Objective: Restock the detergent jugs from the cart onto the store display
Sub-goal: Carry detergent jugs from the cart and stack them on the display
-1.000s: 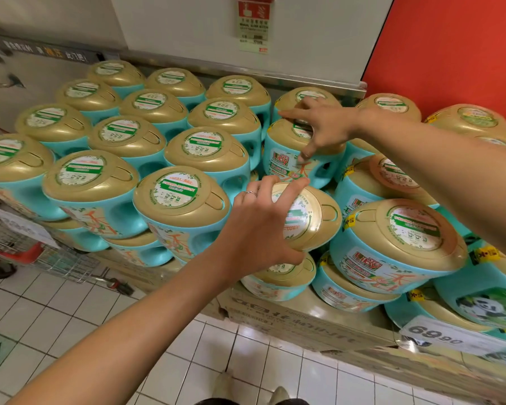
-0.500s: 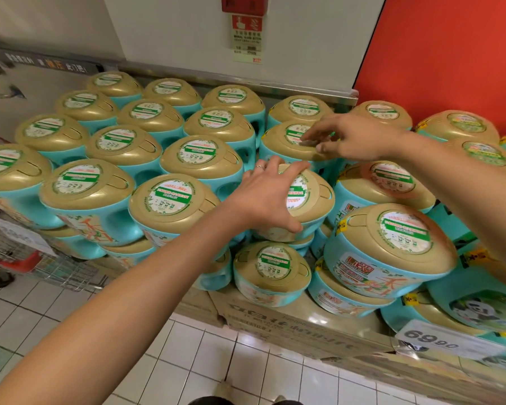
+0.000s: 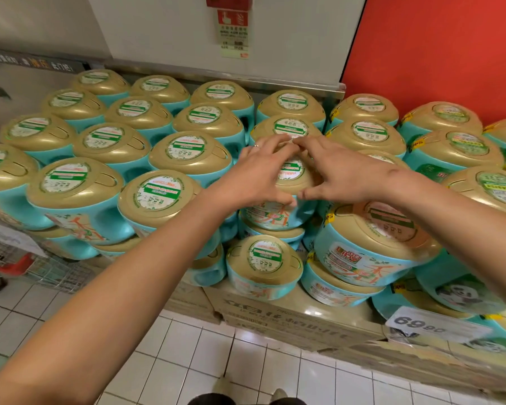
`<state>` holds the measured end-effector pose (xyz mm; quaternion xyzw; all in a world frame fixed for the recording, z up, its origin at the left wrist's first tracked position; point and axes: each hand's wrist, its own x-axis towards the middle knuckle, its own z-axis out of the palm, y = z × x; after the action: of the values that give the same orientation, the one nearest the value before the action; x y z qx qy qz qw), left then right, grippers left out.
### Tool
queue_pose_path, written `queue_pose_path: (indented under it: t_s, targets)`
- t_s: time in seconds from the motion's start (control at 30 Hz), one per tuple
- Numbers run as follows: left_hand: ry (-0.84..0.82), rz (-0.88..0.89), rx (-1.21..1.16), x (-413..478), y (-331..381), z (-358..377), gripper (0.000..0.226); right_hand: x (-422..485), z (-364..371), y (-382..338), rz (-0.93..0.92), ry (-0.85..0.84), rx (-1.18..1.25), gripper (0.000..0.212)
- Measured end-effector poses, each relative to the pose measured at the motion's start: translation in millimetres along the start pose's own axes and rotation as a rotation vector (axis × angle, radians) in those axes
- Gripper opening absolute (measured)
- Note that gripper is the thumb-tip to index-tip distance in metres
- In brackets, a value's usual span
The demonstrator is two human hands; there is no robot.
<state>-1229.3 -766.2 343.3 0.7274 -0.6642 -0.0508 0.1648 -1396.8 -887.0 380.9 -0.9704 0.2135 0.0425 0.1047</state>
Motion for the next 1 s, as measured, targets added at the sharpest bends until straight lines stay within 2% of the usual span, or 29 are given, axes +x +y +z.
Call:
queue_pose_path:
  t_s: [0.17, 0.43, 0.53, 0.6, 0.73, 0.83, 1.0]
  targets:
    - [0.063, -0.117, 0.053, -22, -7, 9, 0.107, 6, 4, 2, 0.041, 0.013, -0.039, 0.093]
    - [0.064, -0.17, -0.126, -29, -9, 8, 0.106, 5, 5, 2, 0.07, 0.039, 0.011, 0.096]
    - [0.006, -0.176, -0.02, -31, -6, 1, 0.105, 1, 6, -3, 0.097, 0.036, 0.018, 0.095]
    - [0.017, -0.199, 0.124, -35, -1, -4, 0.096, -5, 8, -7, 0.128, 0.042, -0.004, 0.094]
    - [0.204, -0.224, 0.208, -56, 9, -21, 0.066, -27, 7, -20, 0.19, 0.159, -0.094, 0.084]
    - [0.304, -0.179, 0.043, -81, 8, -32, 0.045, -58, 10, -39, 0.22, 0.324, -0.052, 0.06]
    - [0.419, -0.104, -0.531, -132, 4, -30, 0.022, -121, 44, -83, 0.254, 0.679, 0.247, 0.013]
